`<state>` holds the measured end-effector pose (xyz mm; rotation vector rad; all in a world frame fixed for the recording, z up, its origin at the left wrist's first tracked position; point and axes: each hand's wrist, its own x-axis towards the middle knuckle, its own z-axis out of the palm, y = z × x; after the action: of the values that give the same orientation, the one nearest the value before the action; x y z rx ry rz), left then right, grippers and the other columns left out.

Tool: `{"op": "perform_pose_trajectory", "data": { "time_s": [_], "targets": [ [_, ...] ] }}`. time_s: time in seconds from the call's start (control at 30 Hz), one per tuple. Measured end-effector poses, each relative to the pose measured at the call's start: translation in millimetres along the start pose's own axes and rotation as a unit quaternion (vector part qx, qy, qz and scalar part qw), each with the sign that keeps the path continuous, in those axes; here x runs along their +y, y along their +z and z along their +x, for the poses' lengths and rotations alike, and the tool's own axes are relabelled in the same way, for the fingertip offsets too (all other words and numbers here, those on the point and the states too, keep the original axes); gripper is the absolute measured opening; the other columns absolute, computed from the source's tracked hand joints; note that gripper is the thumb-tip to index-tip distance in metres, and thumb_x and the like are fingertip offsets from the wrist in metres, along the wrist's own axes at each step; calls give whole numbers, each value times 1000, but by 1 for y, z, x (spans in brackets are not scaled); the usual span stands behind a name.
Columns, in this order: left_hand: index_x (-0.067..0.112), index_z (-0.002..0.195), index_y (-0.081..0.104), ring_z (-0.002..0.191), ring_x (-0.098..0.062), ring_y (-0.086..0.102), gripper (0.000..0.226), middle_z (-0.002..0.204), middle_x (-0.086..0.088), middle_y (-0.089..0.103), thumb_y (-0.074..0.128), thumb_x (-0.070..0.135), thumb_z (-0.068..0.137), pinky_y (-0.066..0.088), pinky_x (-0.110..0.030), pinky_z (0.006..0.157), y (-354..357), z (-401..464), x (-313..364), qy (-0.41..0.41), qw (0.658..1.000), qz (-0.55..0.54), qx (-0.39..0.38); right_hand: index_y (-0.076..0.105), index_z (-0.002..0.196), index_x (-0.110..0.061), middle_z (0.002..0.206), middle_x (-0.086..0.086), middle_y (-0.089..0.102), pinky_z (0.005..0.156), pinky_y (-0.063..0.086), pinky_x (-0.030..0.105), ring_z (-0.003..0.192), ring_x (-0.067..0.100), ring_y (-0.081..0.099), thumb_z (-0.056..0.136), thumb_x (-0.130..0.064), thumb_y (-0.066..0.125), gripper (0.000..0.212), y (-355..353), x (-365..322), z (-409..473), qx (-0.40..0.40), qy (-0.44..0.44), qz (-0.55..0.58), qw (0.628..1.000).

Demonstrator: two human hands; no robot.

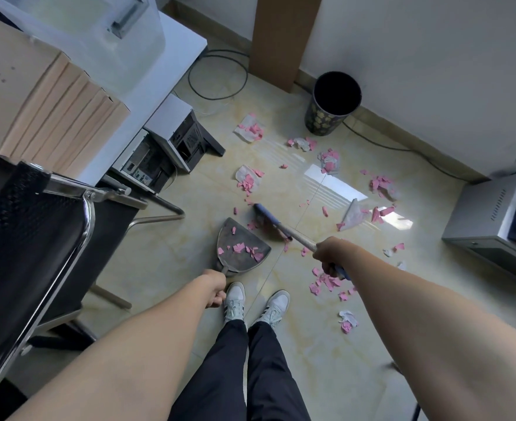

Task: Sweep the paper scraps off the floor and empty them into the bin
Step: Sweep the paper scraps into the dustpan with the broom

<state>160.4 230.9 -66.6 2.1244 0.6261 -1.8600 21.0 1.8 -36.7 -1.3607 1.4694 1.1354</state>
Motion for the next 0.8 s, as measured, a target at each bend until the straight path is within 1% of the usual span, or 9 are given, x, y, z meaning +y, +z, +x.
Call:
{"op": "perform_pose_trajectory", "data": {
  "time_s": [0.1, 0.17, 0.23, 0.37, 0.47, 0.53, 0.63, 0.67, 0.8],
  "targets": [
    [14, 67, 27, 19, -7, 10, 29, 28, 6, 19, 19, 7, 93, 8, -4, 38, 0, -5, 2, -8, 1000, -2, -6, 44, 136, -5, 63, 7, 36, 48, 26, 24, 51, 14, 31, 97, -6, 32, 40, -9, -5, 0, -11, 4, 0, 1000],
    [15, 66, 27, 18, -7, 10, 30, 28, 6, 19, 18, 6, 93, 7, -5, 36, -1, -9, 4, -1, 1000, -6, -6, 45, 138, -8, 66, 5, 37, 50, 25, 24, 51, 14, 31, 97, -8, 35, 42, -12, -8, -2, 2, -4, 15, 1000],
    [14, 68, 29, 17, -8, 12, 30, 32, 6, 22, 16, 3, 93, 9, -3, 36, -4, -13, 6, 15, 1000, -14, -6, 47, 136, -7, 70, 7, 40, 46, 29, 21, 47, 14, 33, 98, -7, 37, 40, -13, -11, -3, 32, -24, 15, 999],
    [15, 73, 31, 17, -8, 13, 28, 58, 2, 19, 14, 4, 93, 11, -3, 36, -17, -14, 7, 22, 1000, -14, -3, 50, 133, -4, 67, 13, 53, 37, 38, 19, 41, 19, 44, 98, -5, 36, 38, -10, -22, -8, 92, -74, -15, 993],
    [15, 73, 33, 17, -8, 13, 31, 50, 2, 23, 14, 6, 96, 9, -4, 36, -29, -15, 5, 15, 1000, -1, -1, 50, 131, -6, 68, 12, 56, 32, 37, 16, 39, 18, 48, 99, -7, 34, 35, -9, -35, -13, 129, -98, -33, 986],
    [15, 71, 35, 22, -7, 15, 34, 40, 4, 26, 14, 7, 98, 7, -5, 36, -35, -15, 4, 12, 1000, -2, -4, 51, 129, -5, 69, 10, 56, 31, 36, 16, 39, 17, 49, 99, -7, 34, 34, -10, -43, -12, 146, -108, -44, 982],
    [16, 69, 34, 46, -8, 15, 35, 34, 5, 23, 18, 10, 100, 5, -10, 34, -41, -15, 2, 5, 1000, 3, -10, 53, 127, -7, 72, 11, 57, 32, 37, 16, 40, 18, 48, 99, -7, 35, 34, -10, -55, -4, 149, -117, -58, 980],
    [17, 70, 34, 50, -8, 13, 35, 35, 4, 23, 18, 11, 101, 5, -11, 35, -41, -14, 2, 4, 1000, 4, -11, 54, 127, -7, 73, 12, 57, 33, 38, 16, 40, 18, 48, 98, -7, 35, 35, -11, -58, -1, 147, -119, -61, 980],
    [17, 72, 38, 50, -8, 15, 36, 59, 3, 22, 17, 9, 100, 6, -8, 35, -43, 0, -2, 4, 1000, -1, -10, 54, 126, -9, 75, 13, 57, 38, 42, 20, 42, 19, 49, 98, -8, 36, 34, -14, -68, 12, 142, -121, -76, 980]
  ]
}}
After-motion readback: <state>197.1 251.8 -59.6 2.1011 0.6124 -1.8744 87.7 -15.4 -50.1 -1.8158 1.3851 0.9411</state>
